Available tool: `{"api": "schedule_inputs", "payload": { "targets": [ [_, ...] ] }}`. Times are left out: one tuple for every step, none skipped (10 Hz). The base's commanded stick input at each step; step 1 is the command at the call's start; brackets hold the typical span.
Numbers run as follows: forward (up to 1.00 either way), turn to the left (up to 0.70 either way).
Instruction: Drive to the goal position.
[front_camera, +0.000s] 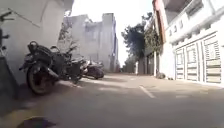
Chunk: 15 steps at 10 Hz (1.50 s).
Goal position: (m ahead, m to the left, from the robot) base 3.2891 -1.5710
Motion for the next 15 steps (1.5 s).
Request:
{"api": "schedule_inputs", "payload": {
  "targets": [
    [0.85,0.00],
    [0.85,0.00],
    [0.85,0.00],
    [0.85,0.00],
    [0.85,0.00],
    [0.85,0.00],
    [0.85,0.00],
    [0.85,0.00],
    [0.85,0.00],
    [0.85,0.00],
    [0.85,0.00],
    [0.85,0.00],
    [0.85,0.00],
    [0.85,0.00],
    [0.85,0.00]
  ]
}}
